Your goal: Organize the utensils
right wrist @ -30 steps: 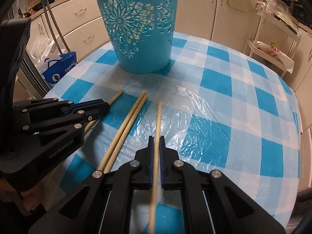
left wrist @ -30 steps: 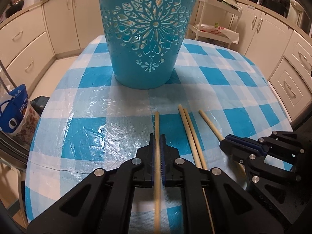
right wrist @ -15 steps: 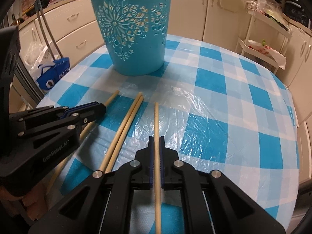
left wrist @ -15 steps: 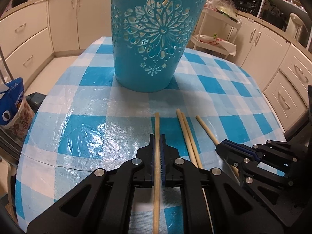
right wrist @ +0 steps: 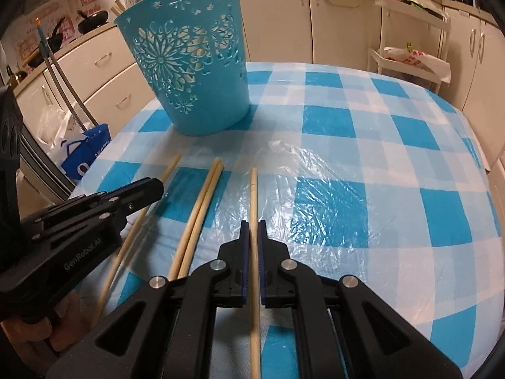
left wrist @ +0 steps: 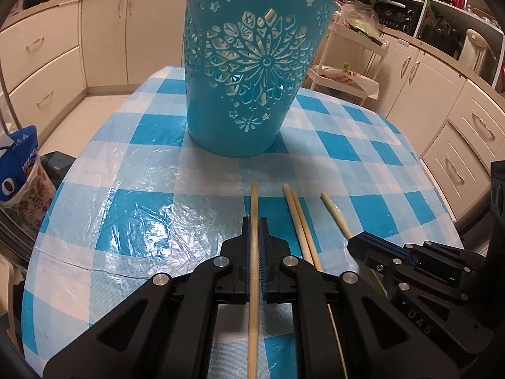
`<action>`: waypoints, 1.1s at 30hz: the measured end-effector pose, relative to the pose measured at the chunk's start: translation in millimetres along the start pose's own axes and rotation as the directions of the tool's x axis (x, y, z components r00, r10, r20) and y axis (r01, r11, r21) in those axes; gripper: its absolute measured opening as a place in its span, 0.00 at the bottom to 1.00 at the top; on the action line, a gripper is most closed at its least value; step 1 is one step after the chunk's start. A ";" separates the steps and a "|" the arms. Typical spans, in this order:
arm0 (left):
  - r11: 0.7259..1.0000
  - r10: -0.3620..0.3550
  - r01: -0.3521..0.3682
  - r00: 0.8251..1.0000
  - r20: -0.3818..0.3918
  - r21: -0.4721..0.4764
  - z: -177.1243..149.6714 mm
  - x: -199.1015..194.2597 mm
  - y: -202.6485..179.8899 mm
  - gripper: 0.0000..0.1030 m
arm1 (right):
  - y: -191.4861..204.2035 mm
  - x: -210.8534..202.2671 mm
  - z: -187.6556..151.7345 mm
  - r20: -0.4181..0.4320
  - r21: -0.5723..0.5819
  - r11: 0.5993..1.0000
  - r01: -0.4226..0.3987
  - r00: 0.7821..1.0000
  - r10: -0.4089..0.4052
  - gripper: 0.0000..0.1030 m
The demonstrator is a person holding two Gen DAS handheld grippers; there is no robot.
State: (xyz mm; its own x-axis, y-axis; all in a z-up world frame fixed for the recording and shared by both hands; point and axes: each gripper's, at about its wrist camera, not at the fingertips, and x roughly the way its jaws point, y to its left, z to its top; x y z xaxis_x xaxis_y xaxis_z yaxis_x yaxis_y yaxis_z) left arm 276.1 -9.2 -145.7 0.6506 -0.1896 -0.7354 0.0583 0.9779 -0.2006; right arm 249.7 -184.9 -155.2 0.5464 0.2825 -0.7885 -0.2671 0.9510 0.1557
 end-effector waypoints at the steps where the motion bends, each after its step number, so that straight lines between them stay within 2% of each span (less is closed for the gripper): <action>1: 1.000 0.000 0.000 1.000 -0.007 -0.003 0.4 1.5 0.3 0.05 | 1.2 0.2 -0.1 0.000 -0.006 1.000 0.002 1.000 -0.002 0.09; 4: 1.000 0.003 -0.004 0.999 -0.044 -0.022 1.6 7.0 2.9 0.05 | 9.4 0.6 -1.0 -0.003 -0.056 0.998 0.007 1.000 -0.007 0.21; 7: 1.000 0.003 -0.004 0.999 -0.046 -0.024 1.9 8.3 3.4 0.05 | 20.7 2.0 -2.4 0.001 -0.116 0.991 0.061 0.998 -0.061 0.22; 9: 1.000 0.004 -0.005 0.999 -0.045 -0.023 2.0 8.8 3.9 0.05 | 19.1 1.7 -2.7 0.005 -0.108 0.992 0.061 0.998 -0.061 0.16; 10: 1.000 0.003 -0.004 0.999 -0.044 -0.022 1.9 9.2 3.6 0.05 | 17.3 1.3 -2.9 0.008 -0.097 0.993 0.067 0.998 -0.067 0.07; 11: 1.000 0.001 -0.002 0.999 -0.042 -0.023 1.8 9.2 4.0 0.05 | 14.4 0.8 -2.8 0.009 -0.080 0.995 0.065 0.998 -0.064 0.06; 22: 1.000 0.007 -0.008 0.999 -0.040 -0.010 1.9 10.3 0.1 0.05 | -15.1 -5.4 -2.9 0.029 0.092 0.996 0.007 1.000 -0.010 0.06; 33: 1.000 0.007 -0.007 0.999 -0.041 -0.010 1.8 10.5 -0.3 0.05 | -12.9 -3.1 -3.0 0.023 0.085 0.996 0.014 1.000 -0.016 0.06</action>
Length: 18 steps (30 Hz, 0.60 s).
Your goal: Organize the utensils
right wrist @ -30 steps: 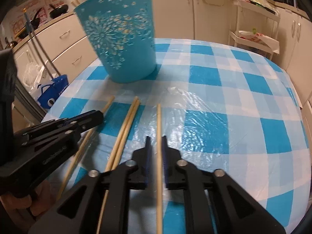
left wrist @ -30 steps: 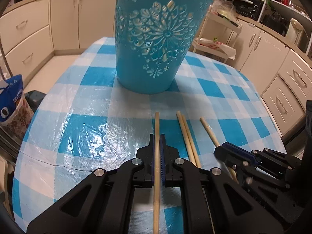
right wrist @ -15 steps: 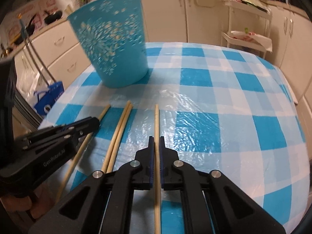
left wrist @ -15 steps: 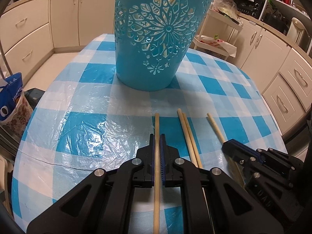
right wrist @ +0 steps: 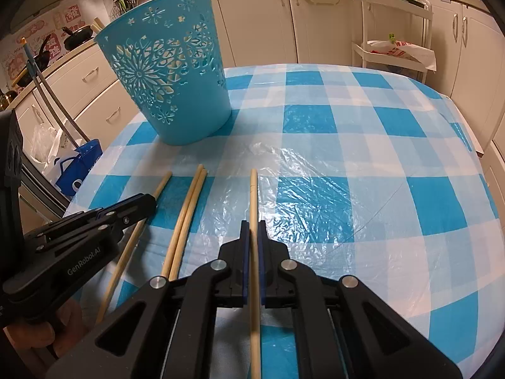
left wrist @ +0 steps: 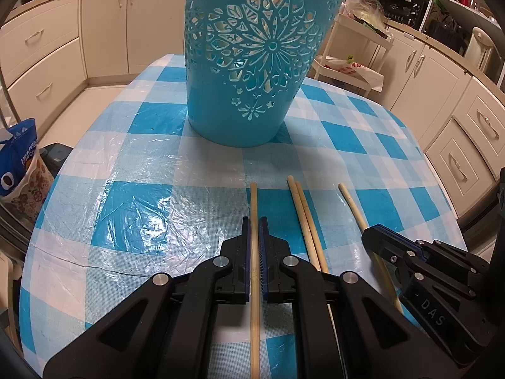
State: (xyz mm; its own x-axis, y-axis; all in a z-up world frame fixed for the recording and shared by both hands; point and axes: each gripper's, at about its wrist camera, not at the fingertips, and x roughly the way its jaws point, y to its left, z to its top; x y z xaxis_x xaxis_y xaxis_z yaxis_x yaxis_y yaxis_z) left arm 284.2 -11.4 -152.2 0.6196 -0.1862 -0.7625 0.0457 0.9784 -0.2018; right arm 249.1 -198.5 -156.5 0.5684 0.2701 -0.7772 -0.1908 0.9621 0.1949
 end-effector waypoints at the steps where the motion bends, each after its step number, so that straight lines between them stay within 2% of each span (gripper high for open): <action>1: 1.000 0.000 0.000 1.000 0.000 0.000 0.0 0.0 0.0 0.05 | 0.0 0.0 0.0 0.000 0.000 1.000 0.000 1.000 0.000 0.06; 18: 1.000 0.000 0.000 1.000 0.000 0.001 0.0 -0.1 -0.3 0.05 | 0.9 -0.2 -0.2 0.000 -0.004 1.000 0.006 1.000 -0.006 0.06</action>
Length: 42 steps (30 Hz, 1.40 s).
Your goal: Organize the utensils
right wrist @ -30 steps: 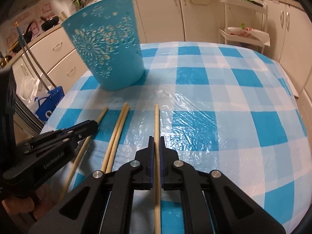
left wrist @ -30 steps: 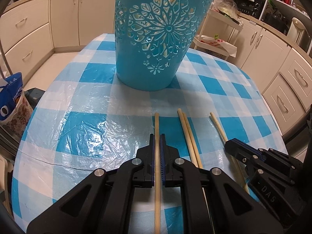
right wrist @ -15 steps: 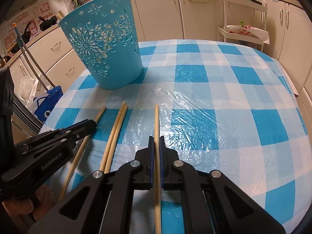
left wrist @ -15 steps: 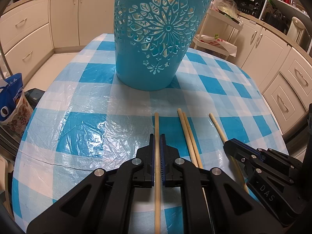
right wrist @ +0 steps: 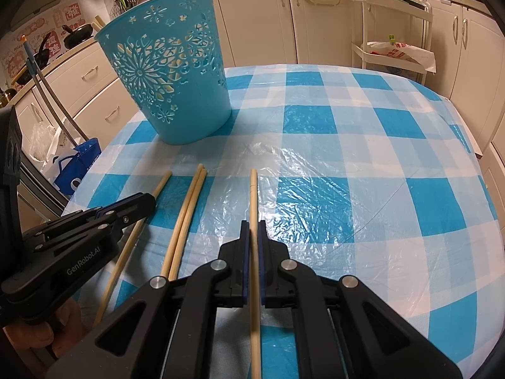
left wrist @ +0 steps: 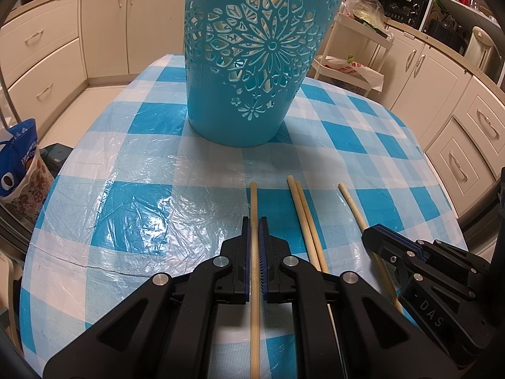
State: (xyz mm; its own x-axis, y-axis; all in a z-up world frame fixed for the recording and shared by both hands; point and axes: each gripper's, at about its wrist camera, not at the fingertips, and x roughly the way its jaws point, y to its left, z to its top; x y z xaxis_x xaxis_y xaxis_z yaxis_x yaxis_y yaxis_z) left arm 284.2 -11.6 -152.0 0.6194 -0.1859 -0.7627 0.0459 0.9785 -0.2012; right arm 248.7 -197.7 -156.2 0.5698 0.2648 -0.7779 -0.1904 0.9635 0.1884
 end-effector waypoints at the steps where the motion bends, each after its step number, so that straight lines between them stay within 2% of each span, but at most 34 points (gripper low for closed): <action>1: 1.000 0.000 0.000 1.000 0.000 0.000 0.0 0.0 0.0 0.05 | 0.0 0.0 0.0 0.000 0.000 1.000 0.000 1.000 0.000 0.06; 42: 1.000 -0.002 0.002 1.000 -0.001 -0.002 0.4 0.7 -0.5 0.05 | 1.0 0.1 -0.2 0.000 -0.008 1.000 0.010 1.000 -0.010 0.06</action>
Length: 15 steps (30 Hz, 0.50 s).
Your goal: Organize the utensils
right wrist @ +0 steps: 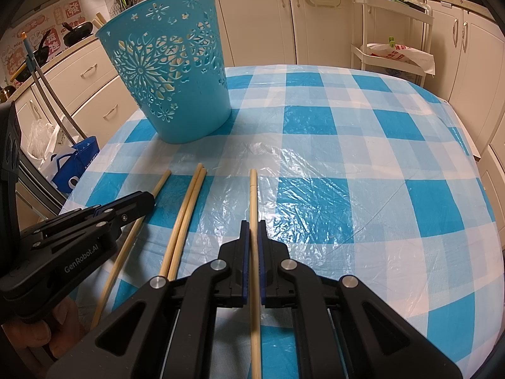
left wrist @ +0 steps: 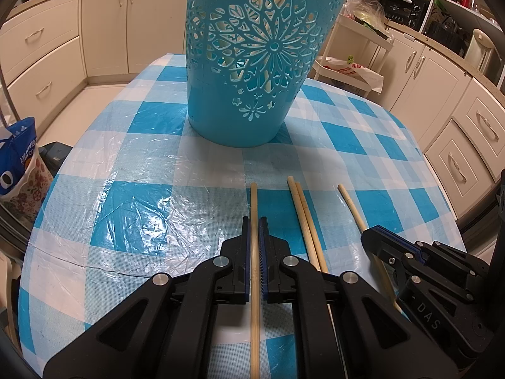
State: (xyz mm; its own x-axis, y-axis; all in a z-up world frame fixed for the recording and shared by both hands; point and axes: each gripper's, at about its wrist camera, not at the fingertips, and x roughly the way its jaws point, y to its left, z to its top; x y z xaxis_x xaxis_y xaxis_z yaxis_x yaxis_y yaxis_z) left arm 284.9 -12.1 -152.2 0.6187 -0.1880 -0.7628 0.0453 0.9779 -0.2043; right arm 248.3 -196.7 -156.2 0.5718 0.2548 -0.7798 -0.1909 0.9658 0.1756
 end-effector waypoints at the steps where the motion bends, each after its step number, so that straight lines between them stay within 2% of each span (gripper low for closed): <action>1: 1.000 0.000 0.000 1.000 0.000 0.000 0.0 0.0 0.0 0.05 | -0.2 0.0 0.0 0.000 0.000 1.000 0.000 1.000 0.000 0.06; 15: 1.000 0.000 0.000 1.000 0.000 0.000 0.2 0.0 -0.1 0.05 | 0.3 0.3 -0.1 0.000 0.000 1.000 0.001 1.000 -0.001 0.06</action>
State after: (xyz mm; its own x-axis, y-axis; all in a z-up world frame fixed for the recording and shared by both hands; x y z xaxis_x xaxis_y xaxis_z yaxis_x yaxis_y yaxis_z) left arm 285.0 -12.2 -152.1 0.6185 -0.1882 -0.7629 0.0452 0.9778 -0.2045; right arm 248.4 -196.3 -156.5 0.5718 0.2541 -0.7800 -0.1905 0.9660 0.1750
